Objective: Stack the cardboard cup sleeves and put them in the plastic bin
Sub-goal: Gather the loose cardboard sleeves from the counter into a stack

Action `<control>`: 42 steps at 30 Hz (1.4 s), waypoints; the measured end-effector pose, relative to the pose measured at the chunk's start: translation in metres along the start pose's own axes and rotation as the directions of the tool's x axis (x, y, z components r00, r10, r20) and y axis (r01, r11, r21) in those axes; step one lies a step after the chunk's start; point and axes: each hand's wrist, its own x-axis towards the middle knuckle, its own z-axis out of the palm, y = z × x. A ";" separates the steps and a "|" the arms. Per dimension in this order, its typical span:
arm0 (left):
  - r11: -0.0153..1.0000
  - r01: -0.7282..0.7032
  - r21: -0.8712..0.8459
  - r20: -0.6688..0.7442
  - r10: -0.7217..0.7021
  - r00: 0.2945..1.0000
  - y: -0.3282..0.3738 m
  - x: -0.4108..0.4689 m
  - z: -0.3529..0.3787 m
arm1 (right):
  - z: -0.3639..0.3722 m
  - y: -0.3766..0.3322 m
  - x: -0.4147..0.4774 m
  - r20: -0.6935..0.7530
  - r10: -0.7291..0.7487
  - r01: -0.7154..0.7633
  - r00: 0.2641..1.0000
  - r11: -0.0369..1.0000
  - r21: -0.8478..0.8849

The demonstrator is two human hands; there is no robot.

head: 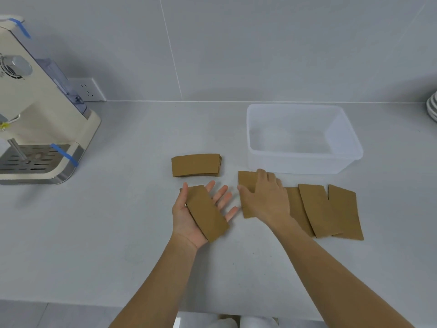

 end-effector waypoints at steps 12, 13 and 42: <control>1.000 -0.007 -0.027 -0.015 0.006 1.000 0.004 0.006 -0.006 | 0.038 0.007 -0.007 -0.068 0.003 -0.023 0.998 0.956 -0.292; 1.000 -0.006 -0.031 -0.016 0.006 1.000 0.004 0.007 -0.005 | 0.036 0.006 -0.006 -0.067 0.005 -0.024 0.998 0.960 -0.280; 0.999 0.042 0.025 0.004 -0.043 0.999 0.010 0.014 0.007 | 0.028 -0.057 -0.033 0.288 -0.172 0.073 0.942 0.942 0.326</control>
